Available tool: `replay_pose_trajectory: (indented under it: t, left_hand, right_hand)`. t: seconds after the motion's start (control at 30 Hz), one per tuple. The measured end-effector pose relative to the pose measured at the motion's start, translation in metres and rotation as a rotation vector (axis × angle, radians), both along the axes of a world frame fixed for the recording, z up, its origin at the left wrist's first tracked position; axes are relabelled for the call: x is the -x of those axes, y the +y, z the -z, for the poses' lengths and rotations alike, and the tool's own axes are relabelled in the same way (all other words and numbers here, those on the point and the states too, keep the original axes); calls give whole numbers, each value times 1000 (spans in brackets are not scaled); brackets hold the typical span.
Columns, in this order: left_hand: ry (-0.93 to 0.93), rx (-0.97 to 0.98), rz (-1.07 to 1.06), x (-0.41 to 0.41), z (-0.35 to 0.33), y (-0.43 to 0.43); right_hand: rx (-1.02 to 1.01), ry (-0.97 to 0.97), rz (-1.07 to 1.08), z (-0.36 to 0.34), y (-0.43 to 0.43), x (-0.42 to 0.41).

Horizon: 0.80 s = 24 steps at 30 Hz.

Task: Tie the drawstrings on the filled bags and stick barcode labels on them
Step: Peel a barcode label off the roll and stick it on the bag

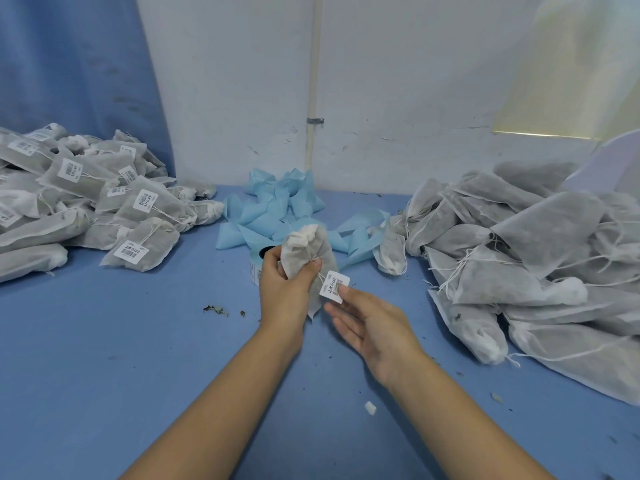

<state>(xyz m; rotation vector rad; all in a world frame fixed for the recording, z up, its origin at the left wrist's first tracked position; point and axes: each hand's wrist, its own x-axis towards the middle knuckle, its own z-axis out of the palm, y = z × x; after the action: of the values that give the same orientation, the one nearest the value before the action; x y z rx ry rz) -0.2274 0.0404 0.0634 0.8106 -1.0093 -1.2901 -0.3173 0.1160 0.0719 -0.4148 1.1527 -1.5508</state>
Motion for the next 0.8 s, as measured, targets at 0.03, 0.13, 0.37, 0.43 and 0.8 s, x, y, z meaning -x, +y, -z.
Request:
replay_pose_trajectory:
  t: [0.03, 0.13, 0.37, 0.43, 0.8]
  left_hand:
    - [7, 2, 6, 0, 0, 0]
    - [23, 3, 31, 0, -1, 1]
    - [33, 21, 107, 0, -6, 5]
    - [24, 34, 130, -1, -7, 7]
    - [1, -6, 208, -3, -11, 7]
  right_hand:
    - [-4, 3, -4, 0, 0, -1]
    - [-1, 7, 4, 1, 1, -2]
    - [-15, 111, -74, 1, 2, -2]
    - [-24, 129, -89, 0, 2, -1]
    - [81, 356, 17, 3, 1, -1]
